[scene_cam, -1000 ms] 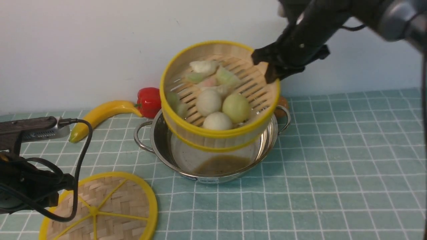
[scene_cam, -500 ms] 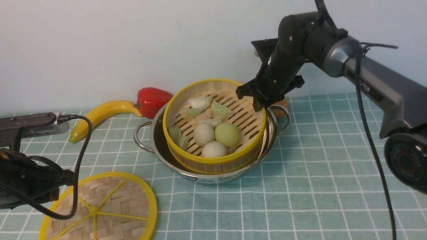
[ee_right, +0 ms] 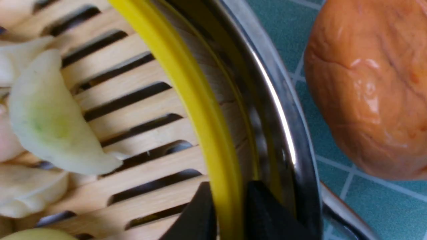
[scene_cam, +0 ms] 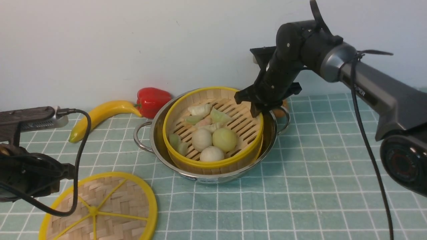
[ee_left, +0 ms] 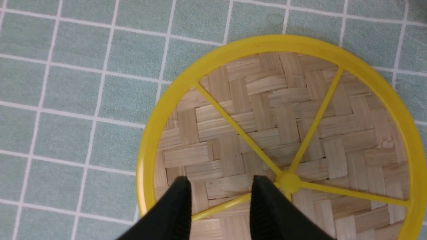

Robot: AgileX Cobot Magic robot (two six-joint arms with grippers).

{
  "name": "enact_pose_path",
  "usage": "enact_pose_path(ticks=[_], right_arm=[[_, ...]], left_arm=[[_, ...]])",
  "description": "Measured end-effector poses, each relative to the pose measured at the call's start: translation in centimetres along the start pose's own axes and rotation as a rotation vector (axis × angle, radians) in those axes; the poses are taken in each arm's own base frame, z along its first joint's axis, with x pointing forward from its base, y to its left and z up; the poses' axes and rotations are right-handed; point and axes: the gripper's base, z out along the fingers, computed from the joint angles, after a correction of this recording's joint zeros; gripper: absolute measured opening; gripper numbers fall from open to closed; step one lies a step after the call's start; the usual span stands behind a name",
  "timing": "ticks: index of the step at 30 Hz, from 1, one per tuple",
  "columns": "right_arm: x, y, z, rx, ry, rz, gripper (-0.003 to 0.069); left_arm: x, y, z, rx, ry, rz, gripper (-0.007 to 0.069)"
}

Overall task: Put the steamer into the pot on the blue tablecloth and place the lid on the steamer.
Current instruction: 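Place the bamboo steamer basket of food into the steel pot with the right gripper, then grasp the bamboo steamer lid lying on the table by its centre knob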

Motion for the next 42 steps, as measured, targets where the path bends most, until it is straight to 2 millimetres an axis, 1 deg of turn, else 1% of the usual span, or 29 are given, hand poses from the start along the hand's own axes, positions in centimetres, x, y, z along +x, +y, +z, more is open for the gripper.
enact_pose_path(ticks=[2,3,4,5,6,8,9,10,12,13,15,16,17,18,19,21,22,23,24,25,26,27,28,30,31,32,34,37,42], right_arm=[[0.0,0.1,0.0,-0.011,-0.003,0.007,0.0223],[0.0,0.1,0.0,-0.012,-0.003,0.009,0.0229],[0.0,0.2,0.0,-0.026,-0.001,0.016,0.0288],[0.0,0.2,0.0,-0.026,-0.003,0.016,0.0294],[0.0,0.3,0.0,-0.033,-0.003,0.020,0.0337],[-0.2,0.4,-0.7,-0.036,-0.016,0.019,0.0392],[-0.2,0.5,-0.8,-0.037,-0.018,0.019,0.0397],[-0.4,0.6,-1.7,-0.034,-0.037,0.013,0.0427],[-0.8,0.8,-3.7,-0.028,-0.078,0.000,0.0458],[-1.2,1.2,-5.9,-0.035,-0.120,-0.007,0.0470],[-1.4,1.6,-8.3,-0.049,-0.163,-0.012,0.0479],[-1.4,1.7,-8.7,-0.052,-0.170,-0.013,0.0480],[-1.5,2.1,-10.6,-0.072,-0.202,-0.014,0.0483],[-1.5,2.7,-13.3,-0.106,-0.248,-0.015,0.0485],[-1.4,3.1,-15.4,-0.133,-0.283,-0.016,0.0485],[-1.1,3.8,-18.9,-0.171,-0.343,-0.037,0.0486],[-1.0,3.9,-19.6,-0.177,-0.356,-0.043,0.0486],[-0.4,4.3,-22.8,-0.193,-0.414,-0.067,0.0486],[-0.1,4.5,-24.3,-0.198,-0.442,-0.078,0.0487],[0.2,4.6,-25.6,-0.200,-0.468,-0.087,0.0487],[0.2,4.6,-25.9,-0.200,-0.473,-0.089,0.0487],[0.6,4.6,-27.3,-0.193,-0.503,-0.097,0.0487],[0.8,4.7,-28.3,-0.194,-0.523,-0.101,0.0487],[1.2,4.7,-29.4,-0.193,-0.544,-0.106,0.0487],[1.2,4.7,-29.6,-0.194,-0.549,-0.106,0.0487],[1.3,4.7,-29.8,-0.194,-0.553,-0.107,0.0487],[1.3,4.6,-30.0,-0.184,-0.560,-0.110,0.0487],[1.3,4.3,-30.2,-0.141,-0.570,-0.117,0.0488],[1.4,3.6,-30.9,-0.054,-0.599,-0.131,0.0488]], left_arm=[[0.0,0.0,0.0,0.005,-0.002,-0.005,0.0243],[0.0,-0.1,0.0,0.006,-0.003,-0.007,0.0243],[0.0,-0.1,0.0,0.014,-0.002,-0.009,0.0243],[0.0,-0.1,0.0,0.015,-0.002,-0.010,0.0243],[0.0,-0.2,0.0,0.024,-0.001,-0.007,0.0243],[0.0,-0.4,0.3,0.044,0.007,0.002,0.0243],[0.0,-0.4,0.3,0.047,0.009,0.003,0.0243],[0.0,-0.6,0.8,0.066,0.026,0.006,0.0243],[-0.1,-0.8,1.7,0.089,0.054,0.008,0.0243],[-0.1,-1.0,2.6,0.103,0.074,0.008,0.0243],[-0.2,-1.1,3.9,0.116,0.091,0.005,0.0243],[-0.3,-1.1,4.0,0.117,0.090,0.004,0.0243],[-0.3,-1.2,4.7,0.121,0.104,-0.001,0.0243],[-0.3,-1.3,5.6,0.132,0.119,-0.015,0.0243],[-0.2,-1.3,6.3,0.140,0.134,-0.020,0.0243],[-0.1,-1.5,7.3,0.153,0.165,-0.025,0.0243],[0.0,-1.5,7.5,0.157,0.171,-0.027,0.0243],[0.2,-1.6,8.1,0.170,0.197,-0.032,0.0243],[0.3,-1.7,8.5,0.182,0.215,-0.037,0.0243],[0.4,-1.8,8.7,0.190,0.227,-0.037,0.0243],[0.4,-1.8,8.7,0.190,0.228,-0.036,0.0243],[0.5,-1.9,8.9,0.197,0.233,-0.034,0.0243],[0.4,-1.9,8.9,0.200,0.232,-0.028,0.0243],[0.4,-1.9,8.9,0.202,0.233,-0.031,0.0224],[0.4,-1.9,8.9,0.203,0.234,-0.032,0.0211],[0.4,-1.9,8.9,0.204,0.236,-0.034,0.0190],[0.3,-2.0,8.8,0.209,0.241,-0.033,0.0122],[0.0,-2.0,8.4,0.208,0.272,-0.004,0.0116],[-2.0,-1.5,5.7,0.148,0.276,0.039,0.0116]])
